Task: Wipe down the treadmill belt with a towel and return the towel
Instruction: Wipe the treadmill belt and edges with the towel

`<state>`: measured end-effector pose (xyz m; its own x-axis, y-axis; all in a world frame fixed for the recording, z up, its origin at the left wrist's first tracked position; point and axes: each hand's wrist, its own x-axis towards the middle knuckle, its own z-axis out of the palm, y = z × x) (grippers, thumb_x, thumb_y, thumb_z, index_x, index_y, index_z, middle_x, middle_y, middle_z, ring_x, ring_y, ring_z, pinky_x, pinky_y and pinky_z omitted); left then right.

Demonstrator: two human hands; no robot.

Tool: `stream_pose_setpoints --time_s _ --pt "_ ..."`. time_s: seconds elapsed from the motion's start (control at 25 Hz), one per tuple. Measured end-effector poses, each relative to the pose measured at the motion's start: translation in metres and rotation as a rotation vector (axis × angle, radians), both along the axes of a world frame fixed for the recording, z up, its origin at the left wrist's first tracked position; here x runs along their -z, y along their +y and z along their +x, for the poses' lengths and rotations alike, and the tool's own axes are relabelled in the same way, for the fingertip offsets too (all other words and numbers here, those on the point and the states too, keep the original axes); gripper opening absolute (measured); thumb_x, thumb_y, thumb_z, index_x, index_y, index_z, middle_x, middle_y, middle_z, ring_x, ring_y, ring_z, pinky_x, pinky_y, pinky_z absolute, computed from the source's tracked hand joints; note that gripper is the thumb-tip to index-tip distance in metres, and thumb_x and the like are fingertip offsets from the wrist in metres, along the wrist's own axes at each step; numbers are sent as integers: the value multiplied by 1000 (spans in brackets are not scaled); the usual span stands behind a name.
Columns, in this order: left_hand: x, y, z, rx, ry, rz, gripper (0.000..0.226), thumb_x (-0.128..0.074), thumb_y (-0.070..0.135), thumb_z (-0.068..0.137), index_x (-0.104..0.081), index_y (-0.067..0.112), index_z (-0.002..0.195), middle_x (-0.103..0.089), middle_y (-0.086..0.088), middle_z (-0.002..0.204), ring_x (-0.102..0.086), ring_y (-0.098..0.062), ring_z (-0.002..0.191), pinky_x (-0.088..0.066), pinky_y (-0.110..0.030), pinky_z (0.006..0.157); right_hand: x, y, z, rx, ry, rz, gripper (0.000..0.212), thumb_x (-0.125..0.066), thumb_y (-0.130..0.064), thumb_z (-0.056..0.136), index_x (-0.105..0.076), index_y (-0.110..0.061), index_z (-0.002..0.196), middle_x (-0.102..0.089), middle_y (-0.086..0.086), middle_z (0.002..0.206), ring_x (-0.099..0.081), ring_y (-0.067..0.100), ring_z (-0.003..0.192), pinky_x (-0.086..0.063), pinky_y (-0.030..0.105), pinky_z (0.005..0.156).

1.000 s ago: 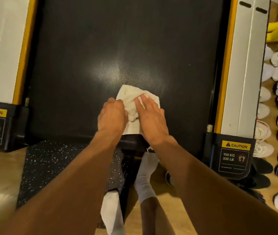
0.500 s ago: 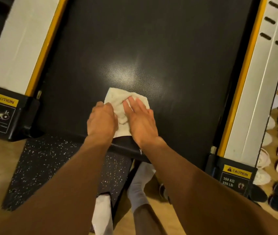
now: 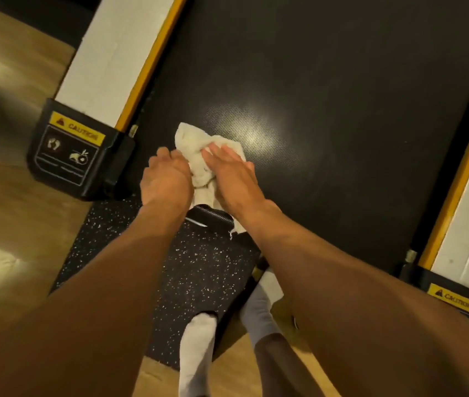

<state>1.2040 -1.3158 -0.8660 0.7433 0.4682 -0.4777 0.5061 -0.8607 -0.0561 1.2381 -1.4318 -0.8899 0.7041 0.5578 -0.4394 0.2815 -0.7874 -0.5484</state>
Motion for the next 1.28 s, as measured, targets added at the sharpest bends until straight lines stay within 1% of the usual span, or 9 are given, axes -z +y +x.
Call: stream_pose_setpoints --time_s 0.08,0.2,0.4,0.48,0.6,0.72,0.92,1.12,1.28 --pt "-4 9 -22 150 -142 8 44 -59 12 86 -46 1 125 -43 -19 127 -46 -33 109 -44 -40 89 0 15 -16 -37 20 25 59 -41 -4 94 -25 -19 149 -17 0 158 -10 21 146 -15 51 114" --pt "-4 12 -68 357 -322 -256 44 -55 10 87 -47 5 130 -50 -14 118 -49 -28 102 -49 -39 87 -1 8 -34 -96 -13 -20 57 -42 -5 94 -29 -18 148 -18 0 158 -11 22 145 -16 52 114" --pt "14 40 -78 158 -274 -247 47 -49 16 92 -37 7 137 -41 -15 129 -46 -31 110 -48 -43 91 18 36 -35 35 12 6 46 -41 -30 97 -37 -25 143 -30 -5 154 -26 20 141 -21 42 115" --pt "20 56 -76 148 -296 -186 49 -50 18 93 -38 4 138 -42 -17 129 -46 -33 112 -46 -44 92 24 55 -37 -50 -48 100 48 -53 -23 92 -43 -21 140 -36 0 151 -30 20 139 -26 43 113" --pt "43 68 -82 274 -468 -77 47 -52 19 88 -50 -1 130 -52 -21 117 -49 -35 100 -47 -45 84 42 60 -45 12 -252 201 47 -55 -11 88 -50 -20 134 -44 0 145 -35 16 135 -27 35 101" --pt "77 63 -89 228 -735 -109 38 -49 15 84 -58 -1 117 -54 -19 108 -45 -30 93 -48 -35 72 59 53 -58 51 -513 293 39 -53 -17 90 -54 -17 129 -50 2 137 -40 16 127 -30 35 95" --pt "108 55 -86 126 -1057 -107 24 -55 4 82 -63 -1 104 -55 -19 103 -37 -24 94 -33 -23 78 71 55 -58 55 -655 355 41 -39 -25 89 -59 -16 124 -57 -1 130 -50 16 117 -33 32 84" --pt "111 55 -87 108 -1166 -80 7 -53 4 79 -58 2 82 -55 -17 95 -41 -29 86 -22 -18 74 75 56 -61 53 -696 392 39 -44 -18 83 -62 -19 117 -62 -4 121 -53 20 110 -30 32 81" --pt "105 56 -93 101 -1118 -93 10 -51 13 81 -56 4 81 -54 -14 99 -36 -20 88 -23 -17 71 71 53 -63 37 -679 398 38 -43 -15 85 -61 -19 119 -61 -2 123 -52 23 110 -31 36 84"
